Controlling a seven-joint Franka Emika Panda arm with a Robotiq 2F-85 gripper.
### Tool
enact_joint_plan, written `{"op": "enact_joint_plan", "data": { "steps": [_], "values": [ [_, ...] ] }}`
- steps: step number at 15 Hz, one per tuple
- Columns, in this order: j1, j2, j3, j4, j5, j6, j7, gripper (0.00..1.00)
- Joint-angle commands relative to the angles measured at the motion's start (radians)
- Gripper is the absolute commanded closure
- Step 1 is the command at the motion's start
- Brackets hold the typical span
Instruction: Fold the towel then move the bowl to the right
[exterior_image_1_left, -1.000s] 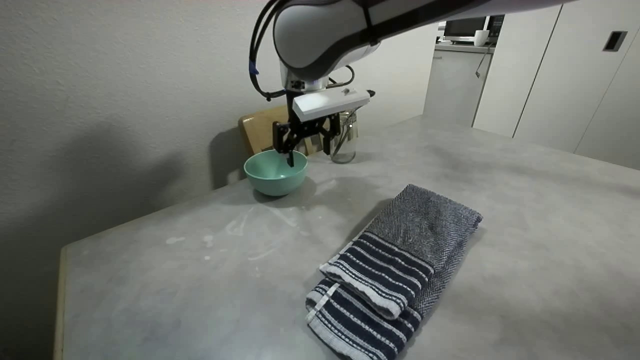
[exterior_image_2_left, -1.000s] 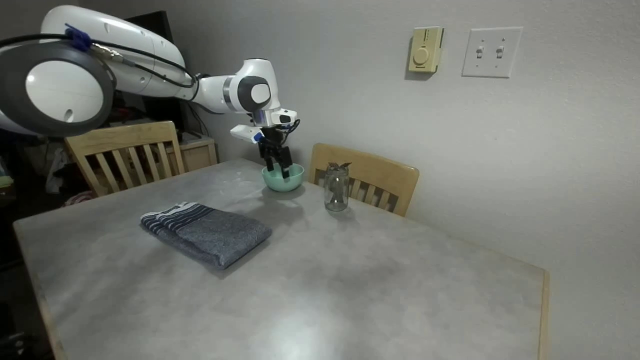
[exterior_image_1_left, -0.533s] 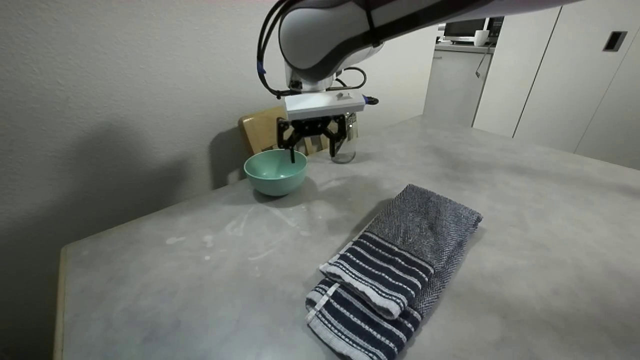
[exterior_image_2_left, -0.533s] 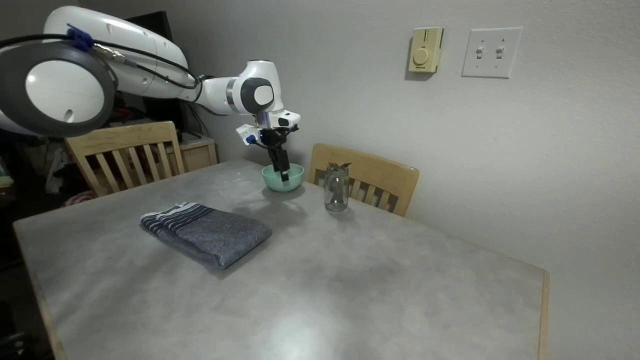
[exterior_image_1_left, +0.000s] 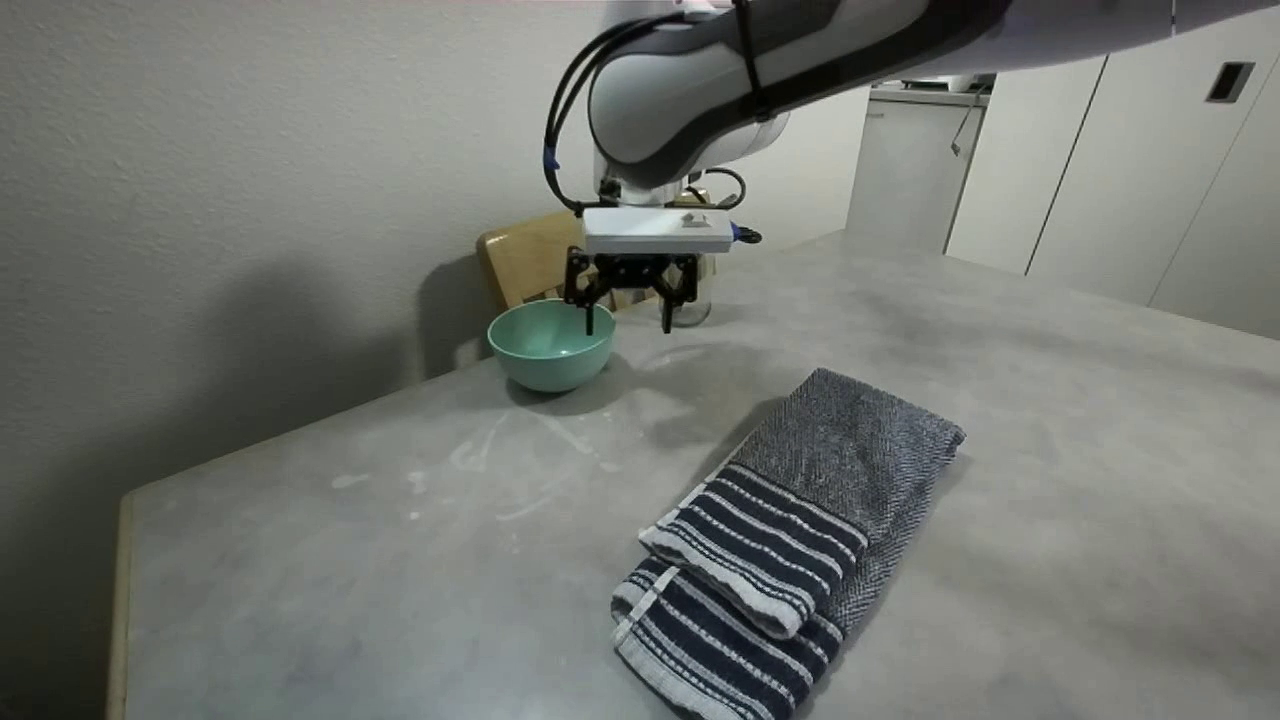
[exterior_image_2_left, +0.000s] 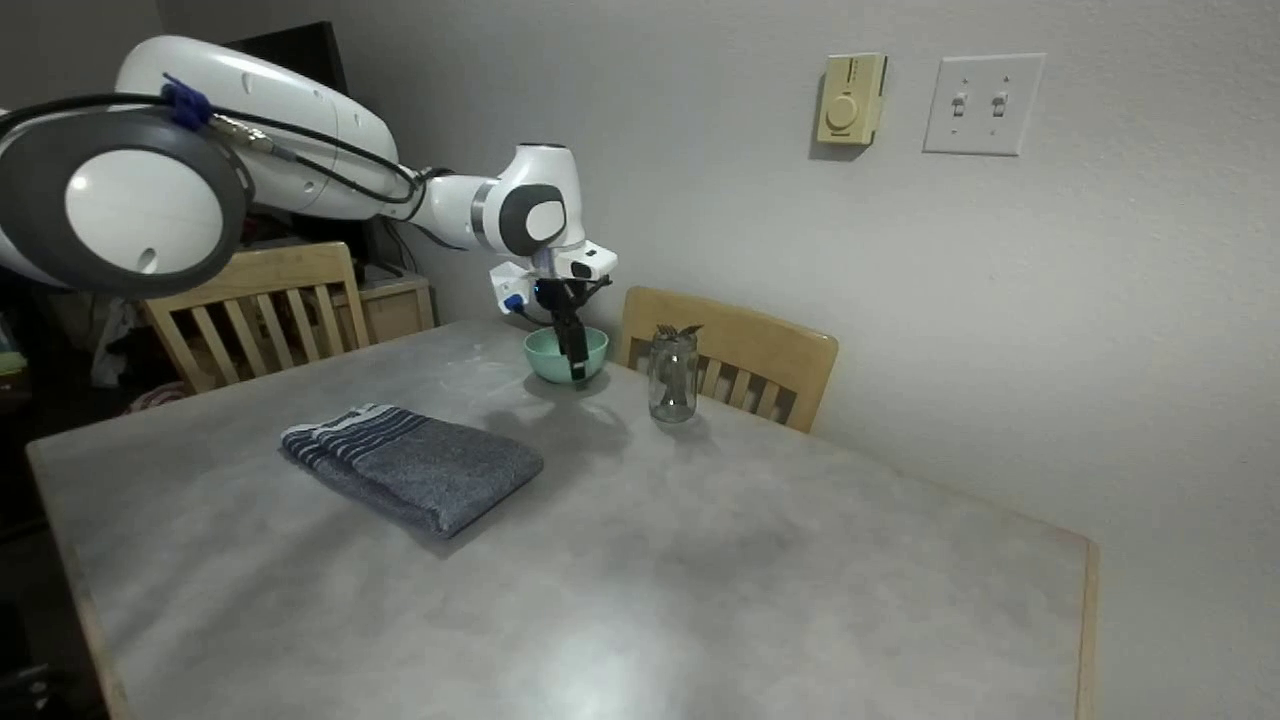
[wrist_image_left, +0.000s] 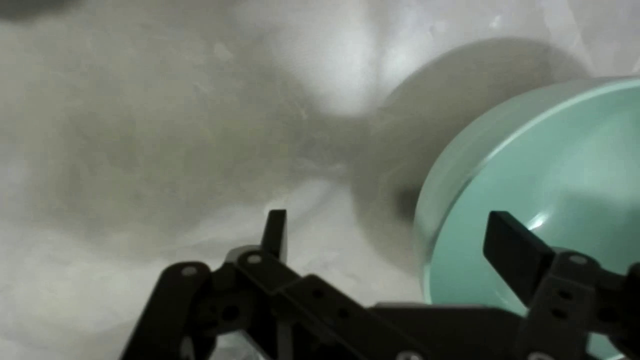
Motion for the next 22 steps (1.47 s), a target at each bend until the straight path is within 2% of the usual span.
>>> {"op": "enact_joint_plan", "data": {
  "steps": [1, 2, 3, 13, 15, 22],
  "values": [
    [-0.039, 0.017, 0.059, 0.005, 0.049, 0.039, -0.079, 0.0],
    [-0.044, 0.019, 0.067, 0.005, 0.058, 0.038, -0.087, 0.25],
    [-0.048, 0.021, 0.075, 0.005, 0.064, 0.039, -0.096, 0.26],
    [-0.057, -0.001, 0.078, -0.012, 0.061, 0.009, -0.108, 0.96],
    [-0.063, -0.016, 0.099, -0.018, 0.071, -0.027, -0.153, 1.0],
    [-0.038, -0.094, 0.1, -0.029, 0.039, -0.111, -0.275, 0.99]
  ]
}}
